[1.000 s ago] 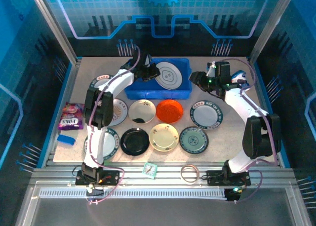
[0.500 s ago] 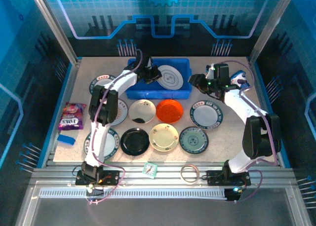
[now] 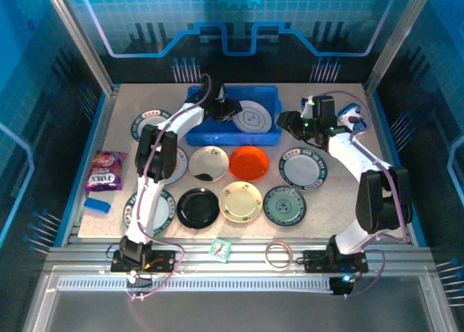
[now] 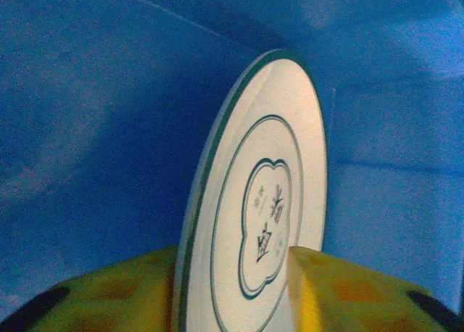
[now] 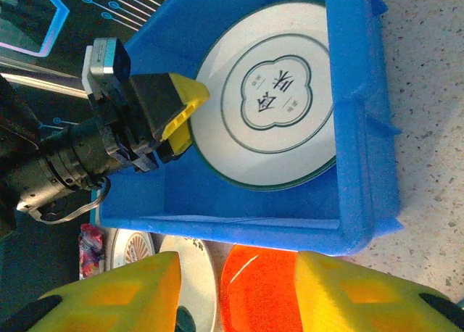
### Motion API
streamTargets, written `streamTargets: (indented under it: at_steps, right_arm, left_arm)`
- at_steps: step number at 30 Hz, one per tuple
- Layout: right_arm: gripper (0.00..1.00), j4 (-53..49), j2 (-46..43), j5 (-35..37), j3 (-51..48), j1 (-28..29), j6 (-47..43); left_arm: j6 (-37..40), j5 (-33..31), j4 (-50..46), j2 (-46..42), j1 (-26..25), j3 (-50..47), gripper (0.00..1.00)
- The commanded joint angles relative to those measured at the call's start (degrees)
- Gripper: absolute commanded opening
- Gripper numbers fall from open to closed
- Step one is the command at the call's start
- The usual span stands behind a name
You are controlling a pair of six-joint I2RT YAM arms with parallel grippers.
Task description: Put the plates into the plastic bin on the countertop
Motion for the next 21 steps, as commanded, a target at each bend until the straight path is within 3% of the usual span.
streamTargets:
  at_steps: [1, 10, 21]
  right_arm:
    - [0.46, -0.7, 0.3, 1.5, -0.7, 1.0, -1.5]
    - [0.47, -5.2, -0.6, 4.5, 0.7, 1.1, -4.6]
    - [0.47, -7.6, -2.4, 5.3, 2.0, 1.4, -6.4]
  left_arm:
    - [0.4, 0.5, -2.3, 0.7, -0.5, 2.8, 0.51]
    - [3.4, -1.8, -5.6, -0.3, -0.6, 5.7, 0.70]
    - [7.5, -3.6, -8.7, -4.0, -0.6, 8.2, 0.79]
